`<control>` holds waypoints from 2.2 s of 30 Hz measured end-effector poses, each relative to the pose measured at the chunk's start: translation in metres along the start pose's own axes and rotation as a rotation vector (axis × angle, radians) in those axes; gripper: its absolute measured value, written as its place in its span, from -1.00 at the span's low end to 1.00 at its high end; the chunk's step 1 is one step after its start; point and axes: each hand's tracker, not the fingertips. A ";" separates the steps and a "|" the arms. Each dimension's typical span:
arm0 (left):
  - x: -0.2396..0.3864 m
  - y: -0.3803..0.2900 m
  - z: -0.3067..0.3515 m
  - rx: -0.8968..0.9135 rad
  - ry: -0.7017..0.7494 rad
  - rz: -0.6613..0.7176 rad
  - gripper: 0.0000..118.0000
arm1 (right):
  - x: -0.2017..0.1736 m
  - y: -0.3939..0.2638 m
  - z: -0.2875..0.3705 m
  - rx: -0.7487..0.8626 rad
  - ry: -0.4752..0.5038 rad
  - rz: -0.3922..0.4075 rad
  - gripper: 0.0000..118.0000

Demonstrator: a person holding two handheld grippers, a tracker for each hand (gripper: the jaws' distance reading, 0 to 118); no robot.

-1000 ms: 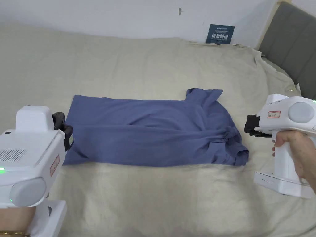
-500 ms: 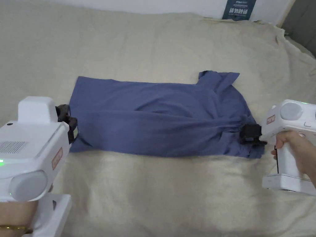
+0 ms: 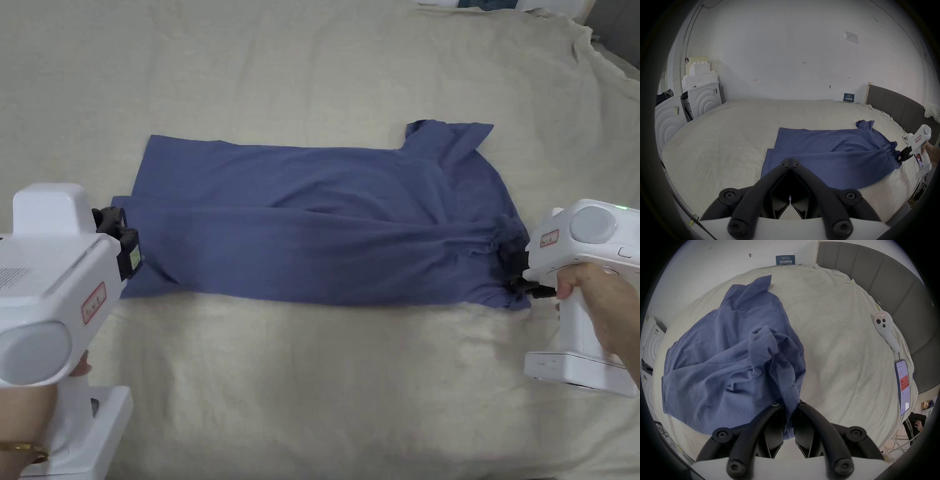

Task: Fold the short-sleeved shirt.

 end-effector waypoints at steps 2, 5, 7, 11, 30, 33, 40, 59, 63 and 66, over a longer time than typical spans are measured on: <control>-0.005 0.006 -0.009 -0.068 0.002 0.020 -1.00 | 0.003 0.001 0.005 0.010 0.013 -0.010 -0.87; -0.019 0.022 -0.029 -0.179 -0.043 0.095 -0.60 | 0.004 0.003 0.013 0.025 0.020 -0.003 -0.87; -0.029 0.033 -0.048 -0.266 -0.056 0.113 0.35 | 0.008 0.004 0.015 0.031 0.026 -0.007 -0.87; -0.044 0.045 -0.090 -0.456 -0.028 0.063 1.00 | 0.009 0.004 0.016 0.035 0.030 -0.006 -0.87; -0.029 -0.002 -0.150 -0.690 -0.016 -0.098 -1.00 | 0.006 0.003 0.010 0.013 0.011 0.006 -0.87; -0.023 -0.001 -0.149 -0.701 -0.007 -0.192 -1.00 | 0.006 0.003 0.013 0.013 0.013 0.014 -0.87; -0.052 0.045 -0.115 -0.596 -0.051 -0.068 -1.00 | 0.019 0.005 0.046 0.039 0.064 0.007 -0.87; -0.083 -0.061 -0.014 -0.692 -0.082 -0.106 -1.00 | 0.062 -0.134 0.076 -0.029 0.106 0.046 -0.87; -0.080 -0.076 -0.014 -0.666 -0.045 -0.082 -0.80 | 0.059 -0.140 0.065 -0.026 0.092 0.010 -0.86; -0.083 -0.073 -0.012 -0.671 0.034 -0.145 0.30 | 0.059 -0.137 0.072 -0.022 0.035 0.040 -0.28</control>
